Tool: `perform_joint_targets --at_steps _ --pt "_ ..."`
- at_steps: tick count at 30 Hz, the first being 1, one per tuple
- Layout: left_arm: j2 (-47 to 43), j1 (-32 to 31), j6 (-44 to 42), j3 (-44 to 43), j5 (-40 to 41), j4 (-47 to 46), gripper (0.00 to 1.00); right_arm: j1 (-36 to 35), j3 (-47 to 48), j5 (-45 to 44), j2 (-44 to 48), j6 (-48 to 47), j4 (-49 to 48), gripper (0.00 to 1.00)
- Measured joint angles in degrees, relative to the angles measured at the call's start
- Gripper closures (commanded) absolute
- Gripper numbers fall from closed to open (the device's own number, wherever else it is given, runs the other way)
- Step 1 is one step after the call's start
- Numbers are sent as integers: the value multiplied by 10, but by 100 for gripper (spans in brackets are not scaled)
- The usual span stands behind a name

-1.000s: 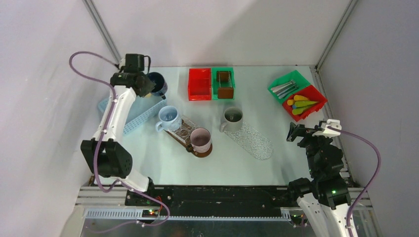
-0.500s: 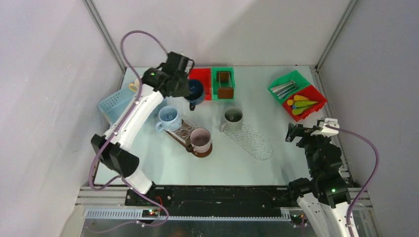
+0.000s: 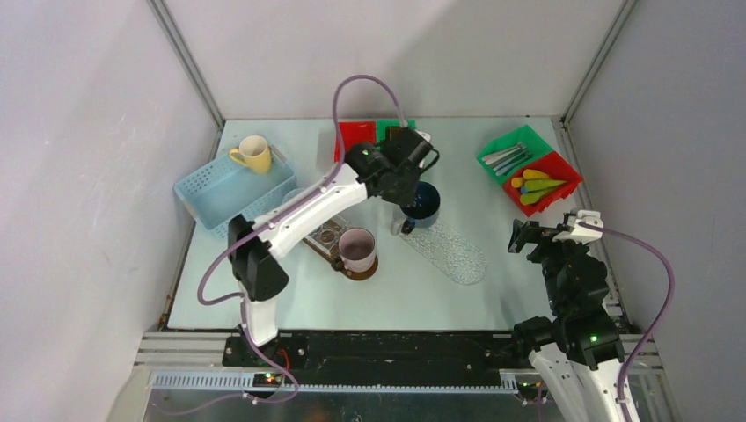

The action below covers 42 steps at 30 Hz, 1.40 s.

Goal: Prepare toiletry sets of a toothbrush and toothpaste on the tray
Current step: Place the cup on the tray.

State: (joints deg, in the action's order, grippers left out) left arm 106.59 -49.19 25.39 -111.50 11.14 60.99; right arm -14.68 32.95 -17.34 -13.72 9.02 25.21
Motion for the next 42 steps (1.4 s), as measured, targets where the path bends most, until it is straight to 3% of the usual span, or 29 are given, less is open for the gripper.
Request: perform_joint_targets --at_steps 10,25,33,42 --pt "80 -66 1 -8 3 -59 100 -3 0 -6 0 0 0 0" --pt "183 -74 7 -8 11 -118 92 -7 0 -9 -2 0 0 0" --pt "218 -74 7 -8 8 -123 78 -7 0 -9 -11 0 0 0" --pt "220 -74 17 -4 -15 -133 51 -9 0 -9 -16 0 0 0"
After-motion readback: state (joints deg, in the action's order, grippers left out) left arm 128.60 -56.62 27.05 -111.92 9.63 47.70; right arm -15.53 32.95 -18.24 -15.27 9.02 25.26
